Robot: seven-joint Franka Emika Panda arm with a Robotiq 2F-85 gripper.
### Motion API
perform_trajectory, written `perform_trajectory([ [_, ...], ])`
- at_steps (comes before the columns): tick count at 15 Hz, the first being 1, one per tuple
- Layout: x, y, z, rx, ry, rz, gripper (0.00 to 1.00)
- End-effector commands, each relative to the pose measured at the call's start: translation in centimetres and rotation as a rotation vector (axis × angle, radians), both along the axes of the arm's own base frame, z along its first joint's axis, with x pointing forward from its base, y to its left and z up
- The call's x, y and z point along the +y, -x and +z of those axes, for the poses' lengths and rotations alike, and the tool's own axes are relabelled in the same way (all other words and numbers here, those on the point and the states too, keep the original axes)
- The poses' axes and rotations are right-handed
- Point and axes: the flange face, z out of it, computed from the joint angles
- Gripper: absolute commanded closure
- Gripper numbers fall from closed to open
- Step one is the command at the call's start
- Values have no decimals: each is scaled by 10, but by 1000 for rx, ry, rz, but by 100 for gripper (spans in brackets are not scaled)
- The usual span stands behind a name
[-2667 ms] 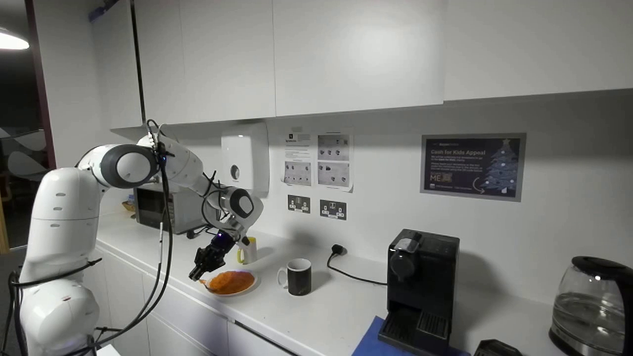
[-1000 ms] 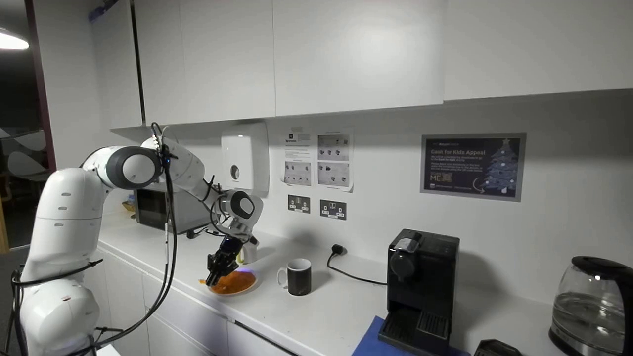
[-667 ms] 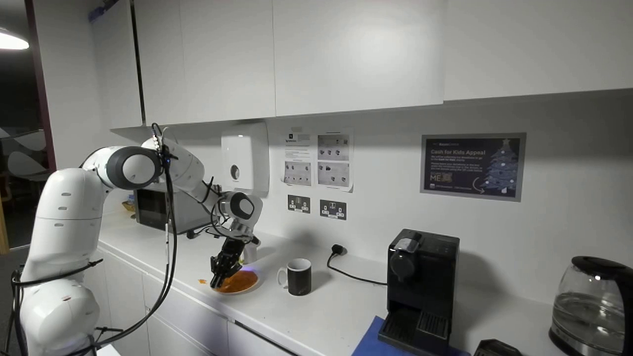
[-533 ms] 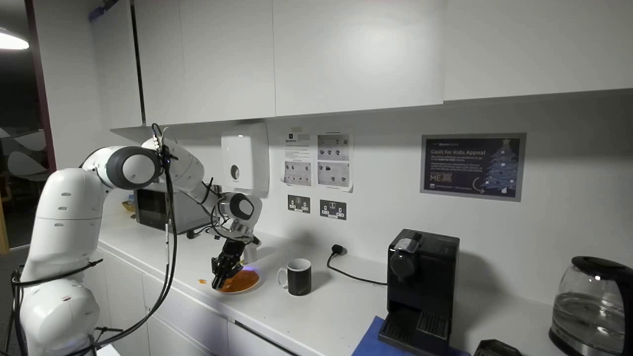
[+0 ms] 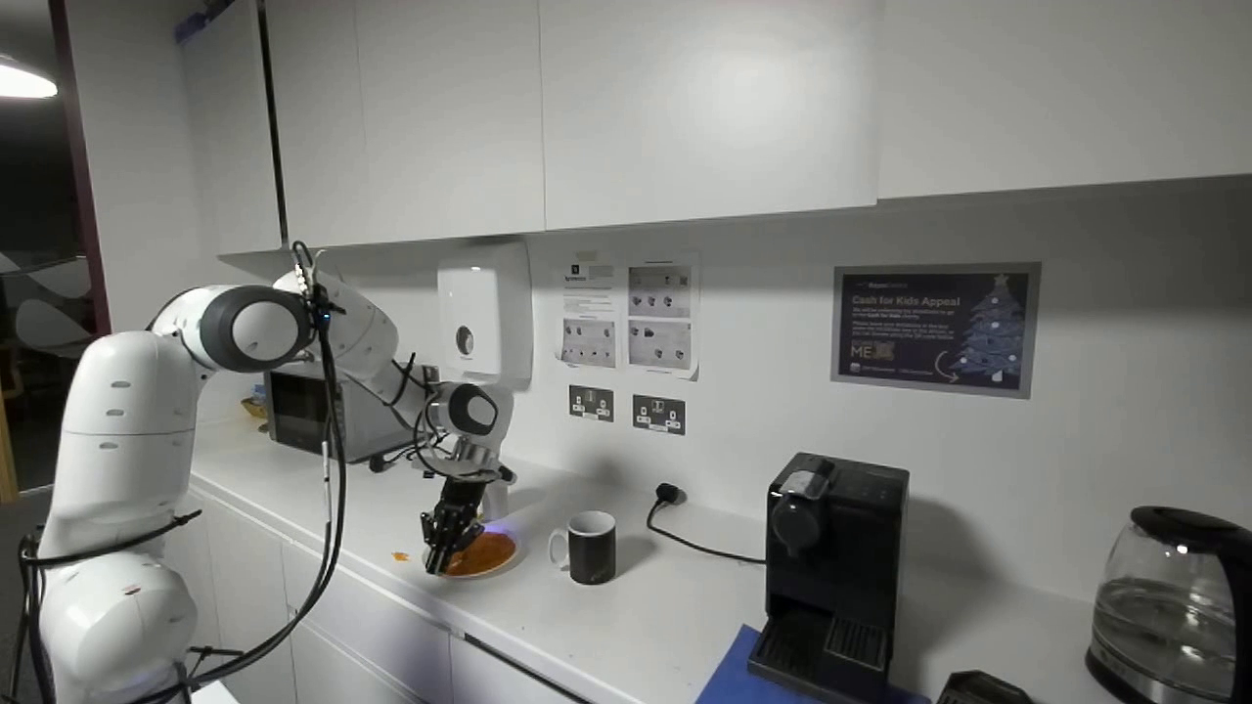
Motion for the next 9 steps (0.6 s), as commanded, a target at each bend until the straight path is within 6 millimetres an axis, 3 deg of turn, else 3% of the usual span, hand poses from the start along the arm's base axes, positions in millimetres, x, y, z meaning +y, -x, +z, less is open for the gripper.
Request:
perform_trajectory([
  [1,0,14,9,-63,-7,47,97],
  [9,6,25,18,-138,-18,71,97],
])
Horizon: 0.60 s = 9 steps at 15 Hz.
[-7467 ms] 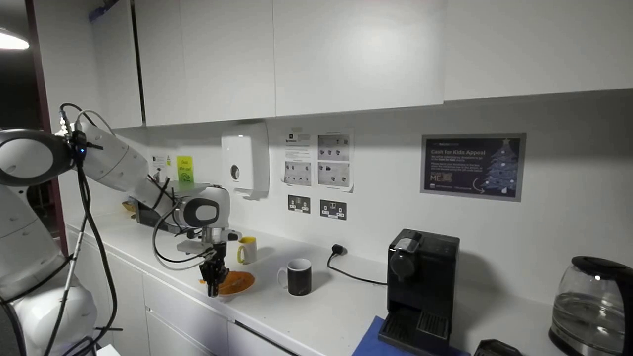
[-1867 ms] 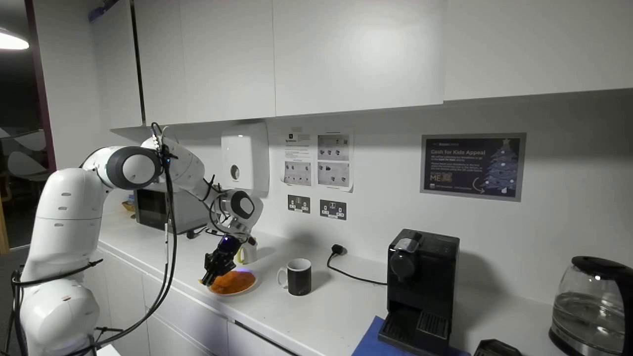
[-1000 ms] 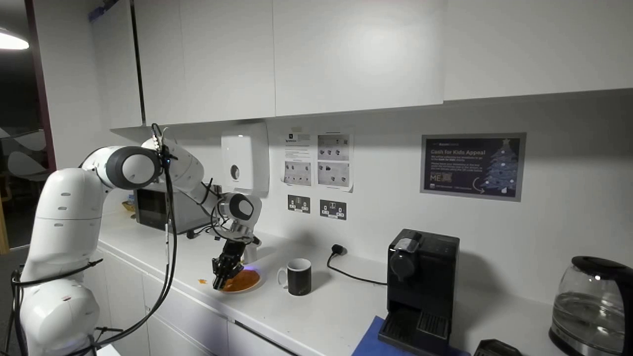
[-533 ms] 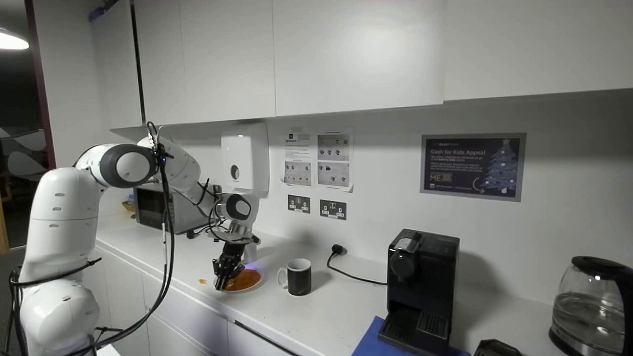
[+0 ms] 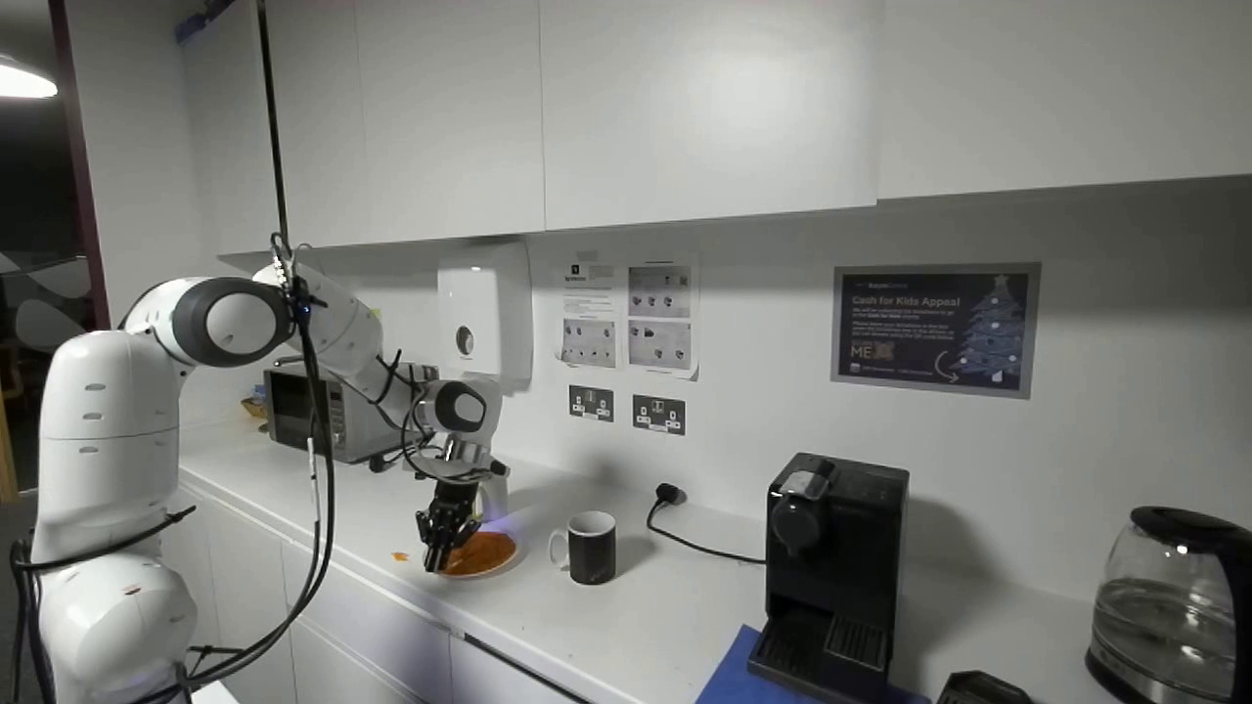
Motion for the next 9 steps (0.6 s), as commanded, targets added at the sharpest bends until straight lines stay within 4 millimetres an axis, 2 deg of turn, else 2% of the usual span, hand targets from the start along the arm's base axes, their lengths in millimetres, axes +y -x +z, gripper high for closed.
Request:
perform_trajectory([
  [1,1,14,9,-53,-4,46,97],
  [9,4,14,30,-108,-17,56,97],
])
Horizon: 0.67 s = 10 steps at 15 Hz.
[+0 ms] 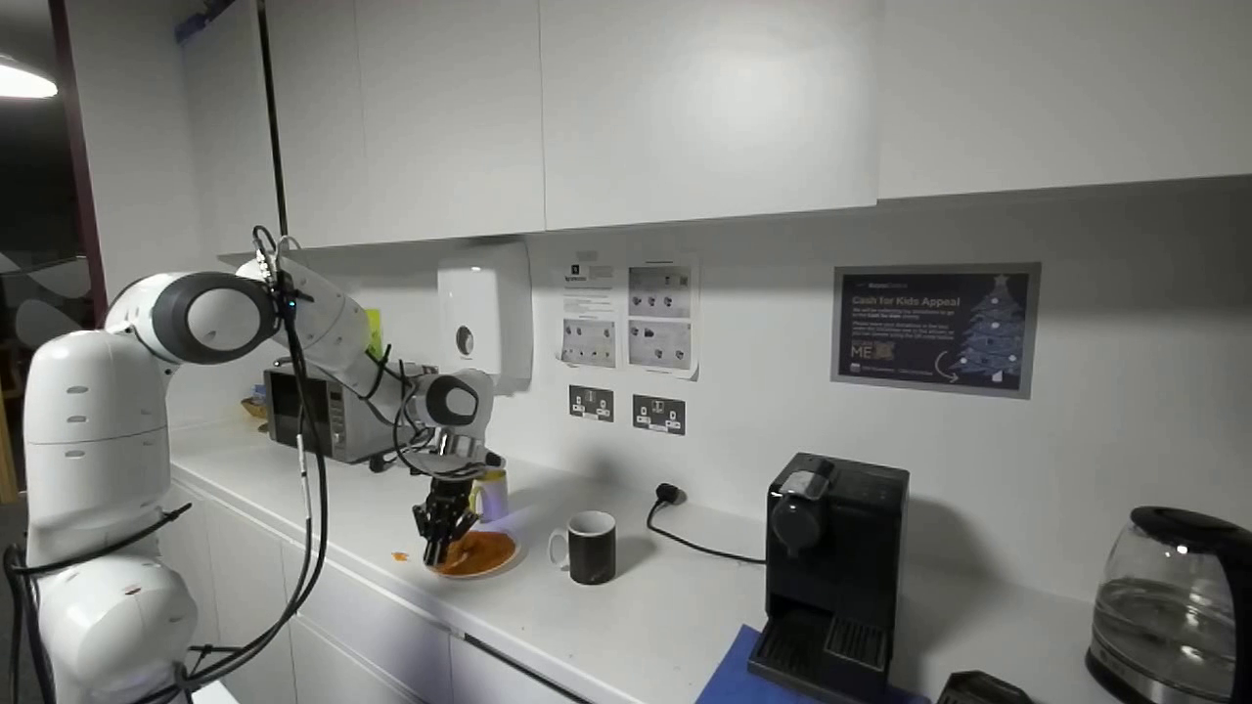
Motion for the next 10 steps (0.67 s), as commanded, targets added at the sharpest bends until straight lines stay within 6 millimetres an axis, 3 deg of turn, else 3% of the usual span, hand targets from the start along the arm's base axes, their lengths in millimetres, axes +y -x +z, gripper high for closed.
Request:
perform_trajectory([
  [1,-2,9,19,-52,-9,35,97],
  [10,-5,9,49,-92,-32,6,97],
])
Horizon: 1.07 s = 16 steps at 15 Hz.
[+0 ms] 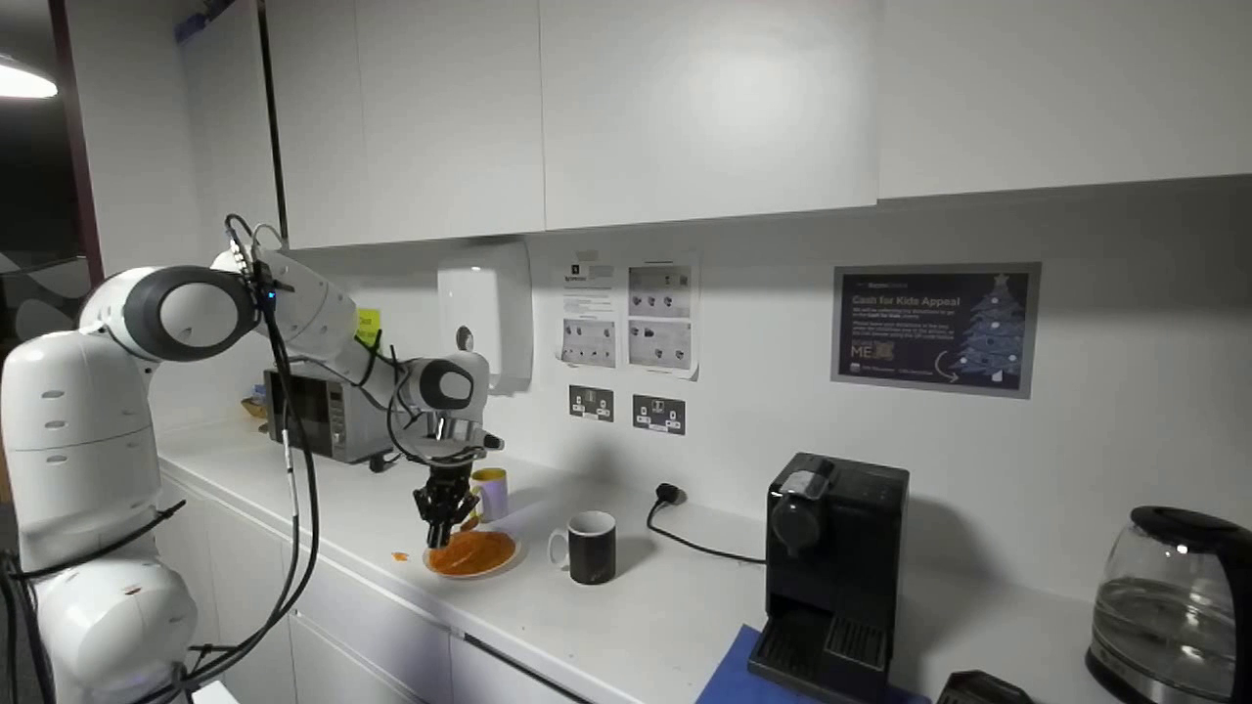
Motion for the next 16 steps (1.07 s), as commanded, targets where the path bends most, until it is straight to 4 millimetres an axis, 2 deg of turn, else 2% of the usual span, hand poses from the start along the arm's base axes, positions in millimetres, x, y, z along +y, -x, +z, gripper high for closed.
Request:
perform_trajectory([
  [1,-5,8,19,-26,-25,2,97],
  [16,-8,8,51,-59,-24,-51,97],
])
